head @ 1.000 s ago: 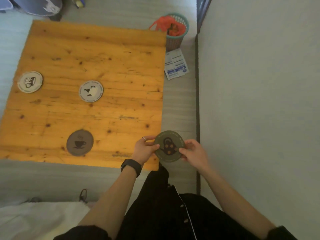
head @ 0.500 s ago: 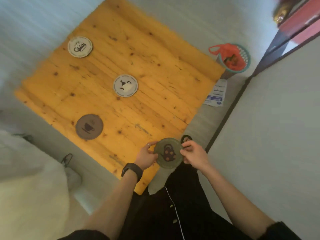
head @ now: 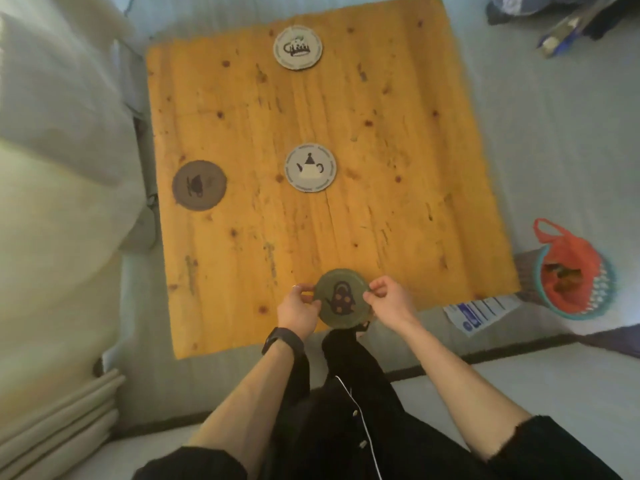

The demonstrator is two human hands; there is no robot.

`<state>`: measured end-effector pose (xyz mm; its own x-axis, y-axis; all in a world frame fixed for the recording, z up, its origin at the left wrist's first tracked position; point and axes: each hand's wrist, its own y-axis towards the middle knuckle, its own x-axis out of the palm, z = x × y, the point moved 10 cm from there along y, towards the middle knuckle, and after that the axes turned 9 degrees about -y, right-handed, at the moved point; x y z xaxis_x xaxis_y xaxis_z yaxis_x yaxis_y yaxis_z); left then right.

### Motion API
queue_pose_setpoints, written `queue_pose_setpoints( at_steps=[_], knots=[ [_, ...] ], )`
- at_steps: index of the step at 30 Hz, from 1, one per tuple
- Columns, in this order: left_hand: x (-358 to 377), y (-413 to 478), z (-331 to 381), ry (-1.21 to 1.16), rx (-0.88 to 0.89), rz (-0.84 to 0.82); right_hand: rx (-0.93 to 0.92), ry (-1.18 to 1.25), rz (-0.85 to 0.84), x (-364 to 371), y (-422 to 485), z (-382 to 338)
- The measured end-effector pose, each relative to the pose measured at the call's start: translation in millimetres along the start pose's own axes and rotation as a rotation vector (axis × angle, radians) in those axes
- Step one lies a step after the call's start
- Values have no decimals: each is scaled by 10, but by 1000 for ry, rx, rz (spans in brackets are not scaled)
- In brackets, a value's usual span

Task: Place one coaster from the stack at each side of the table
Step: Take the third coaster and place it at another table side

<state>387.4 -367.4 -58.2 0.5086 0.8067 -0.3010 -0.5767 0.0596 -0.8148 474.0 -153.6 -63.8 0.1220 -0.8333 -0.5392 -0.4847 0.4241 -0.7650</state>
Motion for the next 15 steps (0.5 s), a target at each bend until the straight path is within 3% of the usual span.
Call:
queue_pose_setpoints(
  at_steps=[7, 15],
  knots=[
    [112, 128, -132, -83, -62, 217, -66, -103, -23, -66, 280, -9],
    [187, 185, -188, -97, -56, 288, -88, -122, 22, -69, 350, -19]
  ],
)
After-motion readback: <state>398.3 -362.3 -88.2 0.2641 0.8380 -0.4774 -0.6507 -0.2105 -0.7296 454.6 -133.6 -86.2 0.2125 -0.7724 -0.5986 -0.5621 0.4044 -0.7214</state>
